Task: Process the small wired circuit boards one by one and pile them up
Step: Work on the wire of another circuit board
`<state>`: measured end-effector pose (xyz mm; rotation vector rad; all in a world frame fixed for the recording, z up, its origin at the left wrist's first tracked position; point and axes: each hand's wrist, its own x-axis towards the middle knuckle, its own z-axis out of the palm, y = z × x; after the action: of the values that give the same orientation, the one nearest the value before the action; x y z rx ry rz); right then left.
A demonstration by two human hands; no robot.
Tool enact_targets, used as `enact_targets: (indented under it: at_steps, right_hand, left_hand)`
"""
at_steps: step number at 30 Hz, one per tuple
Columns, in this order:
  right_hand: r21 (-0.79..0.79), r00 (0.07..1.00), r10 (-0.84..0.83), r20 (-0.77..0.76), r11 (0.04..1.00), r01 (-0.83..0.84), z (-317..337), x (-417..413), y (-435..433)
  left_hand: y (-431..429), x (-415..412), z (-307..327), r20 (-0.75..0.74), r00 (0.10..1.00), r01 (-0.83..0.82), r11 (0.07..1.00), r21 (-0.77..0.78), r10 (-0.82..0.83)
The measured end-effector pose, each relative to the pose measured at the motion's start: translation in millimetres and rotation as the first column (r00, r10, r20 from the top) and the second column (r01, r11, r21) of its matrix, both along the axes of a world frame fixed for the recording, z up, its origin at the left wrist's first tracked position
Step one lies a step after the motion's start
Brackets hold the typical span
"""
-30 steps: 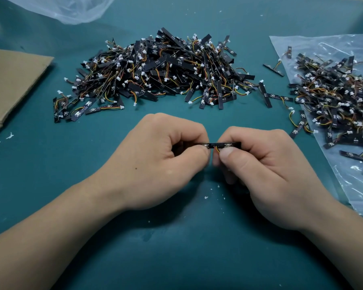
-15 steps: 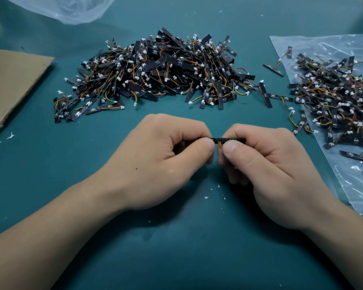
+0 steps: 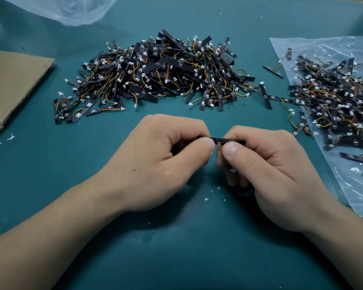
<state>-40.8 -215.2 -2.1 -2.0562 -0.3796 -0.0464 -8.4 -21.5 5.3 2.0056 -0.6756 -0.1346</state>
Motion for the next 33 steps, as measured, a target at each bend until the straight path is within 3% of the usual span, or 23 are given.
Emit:
enact_targets:
  at_steps: [12,20,26,29,33]
  right_hand:
    - [-0.002,0.996,0.091,0.015,0.996,-0.091,2.8,-1.2,-0.9]
    - [-0.160,0.989,0.108,0.100,0.983,-0.091,3.8,-2.0,-0.7]
    - [-0.167,0.992,0.102,0.068,0.982,-0.089,2.8,-3.1,-1.3]
    - [-0.113,0.995,0.073,0.068,0.991,-0.065,1.4,-2.4,-2.0]
    - [0.116,0.979,-0.141,0.145,0.985,0.125,-1.8,0.3,-4.9]
  left_hand:
    - [1.2,-1.1,2.0,0.014,1.000,-0.018,1.000,0.003,0.018]
    - [2.3,-1.2,0.7,0.006,1.000,0.011,0.999,0.050,-0.011]
    - [1.7,-1.4,-2.3,0.042,0.999,-0.018,0.998,0.060,0.016]
    - [-0.4,-1.0,-1.1,0.108,0.989,-0.102,0.995,-0.004,0.102]
    - [2.3,5.7,-4.8,0.196,0.879,-0.431,0.900,-0.065,0.435]
